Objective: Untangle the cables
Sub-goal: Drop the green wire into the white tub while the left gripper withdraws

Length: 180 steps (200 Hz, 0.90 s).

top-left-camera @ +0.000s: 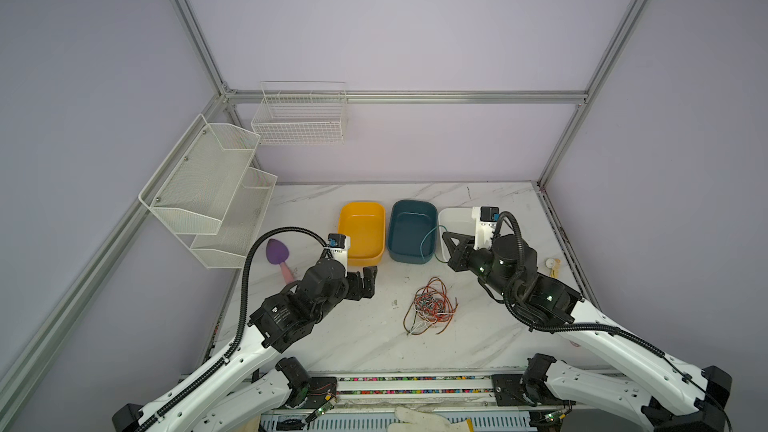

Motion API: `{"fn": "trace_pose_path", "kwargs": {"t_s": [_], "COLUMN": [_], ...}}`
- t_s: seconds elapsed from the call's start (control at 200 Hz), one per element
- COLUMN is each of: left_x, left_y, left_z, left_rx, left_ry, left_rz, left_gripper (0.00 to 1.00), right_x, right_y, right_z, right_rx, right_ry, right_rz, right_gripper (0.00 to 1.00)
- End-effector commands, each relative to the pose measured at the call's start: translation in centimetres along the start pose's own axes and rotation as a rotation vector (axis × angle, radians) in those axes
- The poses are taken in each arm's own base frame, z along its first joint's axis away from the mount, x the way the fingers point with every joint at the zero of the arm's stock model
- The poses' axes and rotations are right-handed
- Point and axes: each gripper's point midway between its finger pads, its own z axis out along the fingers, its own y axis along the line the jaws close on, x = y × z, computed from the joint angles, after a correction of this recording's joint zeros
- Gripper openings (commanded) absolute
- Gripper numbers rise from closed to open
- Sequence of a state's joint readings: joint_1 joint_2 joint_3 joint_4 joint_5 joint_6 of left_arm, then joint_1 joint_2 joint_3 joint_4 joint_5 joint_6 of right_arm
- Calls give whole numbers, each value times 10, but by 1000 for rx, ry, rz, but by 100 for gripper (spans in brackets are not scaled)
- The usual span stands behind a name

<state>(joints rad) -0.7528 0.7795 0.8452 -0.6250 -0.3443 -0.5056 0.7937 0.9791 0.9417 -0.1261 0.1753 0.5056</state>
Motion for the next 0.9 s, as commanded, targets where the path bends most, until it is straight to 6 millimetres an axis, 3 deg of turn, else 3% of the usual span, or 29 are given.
{"fn": "trace_pose_path", "kwargs": {"t_s": [0.0,0.125,0.295,0.445,0.7,0.895], "left_x": [-32,-18,-2,8,20,18], "left_y": [35,52,48,40,34,34], "left_z": [-21,-19,-14,-4,11,8], "left_rx": [-185,-246,-182,-146,-144,-141], "left_ry": [-146,-178,-162,-120,-28,-42], "left_rz": [127,133,114,133,185,180], "left_gripper": [100,100,100,100,100,100], "right_x": [-13,-17,-14,2,34,59], "right_y": [-44,-95,-136,-173,-212,-234], "right_z": [8,24,46,68,98,112], "right_rx": [122,216,316,385,411,428], "right_ry": [-2,26,51,90,160,230], "right_rz": [27,65,67,97,149,178], "right_gripper": [0,0,0,0,0,0]}}
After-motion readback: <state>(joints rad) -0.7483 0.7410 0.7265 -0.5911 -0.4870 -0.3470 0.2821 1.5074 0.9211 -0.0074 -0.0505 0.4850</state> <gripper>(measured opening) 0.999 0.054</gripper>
